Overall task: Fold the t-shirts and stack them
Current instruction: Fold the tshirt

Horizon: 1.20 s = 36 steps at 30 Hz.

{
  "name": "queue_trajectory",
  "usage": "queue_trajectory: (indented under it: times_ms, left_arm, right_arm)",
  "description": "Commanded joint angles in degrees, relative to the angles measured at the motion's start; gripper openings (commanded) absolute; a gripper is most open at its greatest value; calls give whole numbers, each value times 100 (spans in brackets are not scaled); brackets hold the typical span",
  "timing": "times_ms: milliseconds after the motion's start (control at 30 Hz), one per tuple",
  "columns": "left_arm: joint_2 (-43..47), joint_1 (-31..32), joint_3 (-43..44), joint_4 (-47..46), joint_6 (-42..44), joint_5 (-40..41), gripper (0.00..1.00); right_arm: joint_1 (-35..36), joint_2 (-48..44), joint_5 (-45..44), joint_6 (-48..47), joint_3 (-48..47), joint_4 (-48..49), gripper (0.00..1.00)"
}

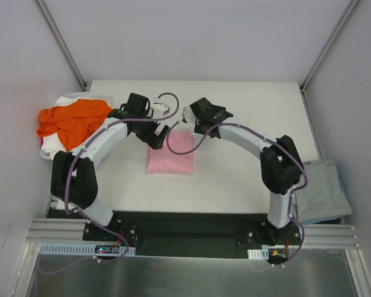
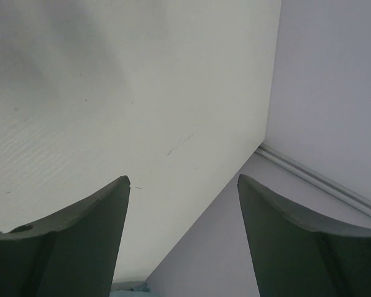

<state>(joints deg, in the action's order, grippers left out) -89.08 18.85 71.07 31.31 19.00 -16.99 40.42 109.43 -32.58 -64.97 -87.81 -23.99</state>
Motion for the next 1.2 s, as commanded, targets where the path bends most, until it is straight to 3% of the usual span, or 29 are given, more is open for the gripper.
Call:
queue_trajectory:
  times_ms: [0,167,400,700,933,1167]
  left_arm:
    - [-697,119,425,191,51,-313,99]
    - [-1462,119,1057,182,16,-296,99]
    - [-1683,119,1392,182,-133,-243,99]
    - [-1086,154,1076,95,-161,152,99]
    - [-418,540,549,68,33,521,99]
    - [-496,743,337,59,156,443,99]
  right_arm:
    - [-377,158,-65,178,-263,149,74]
    - [-790,184,85,186,-325,70,74]
    - [-1265,158,260,178,-254,52,74]
    - [-1529,272,445,283,-149,44,73]
    - [-1555,351,445,353,-96,43,73]
    - [-1564,378,384,371,-184,-88,73]
